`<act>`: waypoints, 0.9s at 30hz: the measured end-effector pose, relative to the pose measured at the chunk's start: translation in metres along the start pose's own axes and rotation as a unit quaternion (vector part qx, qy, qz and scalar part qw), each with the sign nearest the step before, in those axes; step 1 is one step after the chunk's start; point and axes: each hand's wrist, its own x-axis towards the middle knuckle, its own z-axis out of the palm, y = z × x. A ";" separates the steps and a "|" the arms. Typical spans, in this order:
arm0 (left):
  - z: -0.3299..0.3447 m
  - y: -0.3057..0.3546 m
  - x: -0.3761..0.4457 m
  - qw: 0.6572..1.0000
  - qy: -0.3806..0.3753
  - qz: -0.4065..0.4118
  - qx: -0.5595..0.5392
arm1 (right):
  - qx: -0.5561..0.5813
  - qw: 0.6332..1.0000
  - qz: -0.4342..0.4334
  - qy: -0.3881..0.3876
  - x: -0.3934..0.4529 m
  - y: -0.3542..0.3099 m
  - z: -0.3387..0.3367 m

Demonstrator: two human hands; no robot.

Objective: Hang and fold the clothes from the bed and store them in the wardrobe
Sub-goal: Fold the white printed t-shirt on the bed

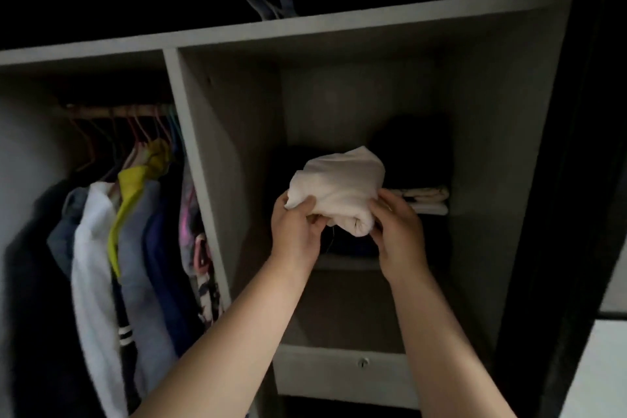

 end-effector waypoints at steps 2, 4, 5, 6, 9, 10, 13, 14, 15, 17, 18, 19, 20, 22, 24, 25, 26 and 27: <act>0.012 -0.007 0.023 1.000 -0.015 -0.011 -0.001 | -0.007 0.999 -0.039 0.021 0.014 0.000 0.005; 0.030 -0.015 0.048 0.999 -0.041 -0.023 -0.008 | -0.034 0.994 -0.095 0.042 0.036 -0.009 0.011; 0.041 -0.018 0.060 0.998 -0.052 -0.026 -0.016 | -0.055 0.989 -0.124 0.056 0.048 -0.016 0.013; 0.054 -0.020 0.074 0.997 -0.065 -0.033 -0.029 | -0.077 0.982 -0.155 0.071 0.066 -0.023 0.015; 0.092 -0.027 0.111 0.994 -0.081 -0.047 -0.059 | -0.128 0.961 -0.221 0.102 0.116 -0.054 0.019; 0.106 -0.029 0.121 0.993 -0.086 -0.051 -0.063 | -0.146 0.956 -0.229 0.110 0.130 -0.065 0.019; 0.135 -0.046 0.158 0.991 -0.112 -0.061 -0.043 | -0.216 0.940 -0.220 0.146 0.173 -0.089 0.014; 0.140 -0.058 0.172 0.990 -0.123 -0.066 -0.009 | -0.265 0.924 -0.216 0.173 0.186 -0.091 0.007; 0.142 -0.068 0.182 0.987 -0.133 -0.068 0.057 | -0.337 0.897 -0.210 0.193 0.198 -0.093 -0.001; 0.144 -0.085 0.192 0.951 -0.156 -0.091 0.252 | -0.518 0.823 -0.149 0.179 0.214 -0.089 -0.018; 0.142 -0.093 0.196 0.927 -0.169 -0.103 0.318 | -0.591 0.782 -0.115 0.163 0.218 -0.085 -0.026; 0.139 -0.097 0.197 0.913 -0.181 -0.110 0.350 | -0.635 0.755 -0.089 0.137 0.220 -0.083 -0.031; 0.136 -0.099 0.199 0.906 -0.191 -0.107 0.363 | -0.651 0.747 -0.077 0.112 0.223 -0.084 -0.034; 0.131 -0.095 0.202 0.900 -0.198 -0.099 0.376 | -0.679 0.725 -0.069 0.091 0.230 -0.092 -0.034; 0.127 -0.089 0.207 0.883 -0.221 -0.114 0.398 | -0.710 0.697 -0.066 0.081 0.238 -0.103 -0.025; 0.127 -0.085 0.207 0.874 -0.231 -0.119 0.411 | -0.712 0.693 -0.070 0.088 0.241 -0.108 -0.018; 0.126 -0.081 0.206 0.866 -0.236 -0.126 0.422 | -0.709 0.695 -0.076 0.094 0.243 -0.109 -0.012; 0.126 -0.077 0.206 0.863 -0.231 -0.128 0.431 | -0.716 0.690 -0.065 0.080 0.245 -0.105 -0.007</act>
